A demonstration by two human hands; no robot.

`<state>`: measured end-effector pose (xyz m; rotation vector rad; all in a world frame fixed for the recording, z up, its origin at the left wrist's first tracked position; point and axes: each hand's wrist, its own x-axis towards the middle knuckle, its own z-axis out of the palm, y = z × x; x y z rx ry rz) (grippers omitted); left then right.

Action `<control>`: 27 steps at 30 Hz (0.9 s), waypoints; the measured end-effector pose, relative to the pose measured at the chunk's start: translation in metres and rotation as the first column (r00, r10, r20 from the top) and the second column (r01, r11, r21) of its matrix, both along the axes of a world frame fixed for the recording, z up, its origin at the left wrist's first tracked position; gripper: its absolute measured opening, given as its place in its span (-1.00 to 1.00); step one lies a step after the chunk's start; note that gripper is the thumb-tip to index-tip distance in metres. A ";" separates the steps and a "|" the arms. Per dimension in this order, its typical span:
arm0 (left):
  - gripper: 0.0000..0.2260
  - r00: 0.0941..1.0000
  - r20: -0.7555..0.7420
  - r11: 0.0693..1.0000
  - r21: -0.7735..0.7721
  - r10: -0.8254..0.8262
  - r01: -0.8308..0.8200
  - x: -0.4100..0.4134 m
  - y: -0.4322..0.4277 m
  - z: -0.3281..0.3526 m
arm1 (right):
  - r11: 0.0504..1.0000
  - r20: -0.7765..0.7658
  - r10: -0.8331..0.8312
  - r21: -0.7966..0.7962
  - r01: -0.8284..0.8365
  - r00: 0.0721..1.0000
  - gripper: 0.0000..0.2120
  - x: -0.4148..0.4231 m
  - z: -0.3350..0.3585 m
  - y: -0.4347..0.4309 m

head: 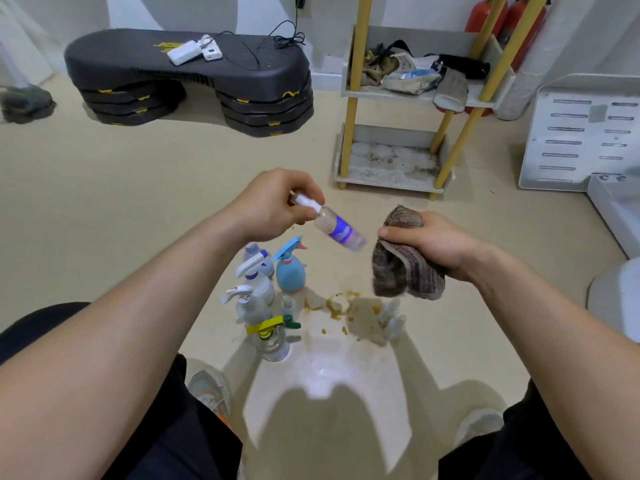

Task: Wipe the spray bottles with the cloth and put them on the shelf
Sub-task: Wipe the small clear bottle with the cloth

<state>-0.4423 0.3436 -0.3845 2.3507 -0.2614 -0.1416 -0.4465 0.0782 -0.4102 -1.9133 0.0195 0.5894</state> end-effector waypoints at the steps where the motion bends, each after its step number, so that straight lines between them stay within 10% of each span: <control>1: -0.83 1.000 0.005 0.998 0.052 0.021 -0.021 0.000 0.002 -0.004 | 0.999 0.033 -0.011 -0.044 0.012 0.999 -0.74 -0.002 0.002 0.000; 11: -0.80 0.997 -0.058 0.954 0.297 0.048 -0.029 0.019 -0.033 -0.102 | 0.938 -0.062 0.018 -0.345 -0.039 0.998 -0.69 -0.007 -0.068 0.027; 27: -0.79 0.973 -0.228 0.788 0.604 0.032 0.116 0.085 -0.061 -0.291 | 0.978 -0.227 -0.131 -0.190 0.088 0.965 -0.79 -0.006 -0.250 0.057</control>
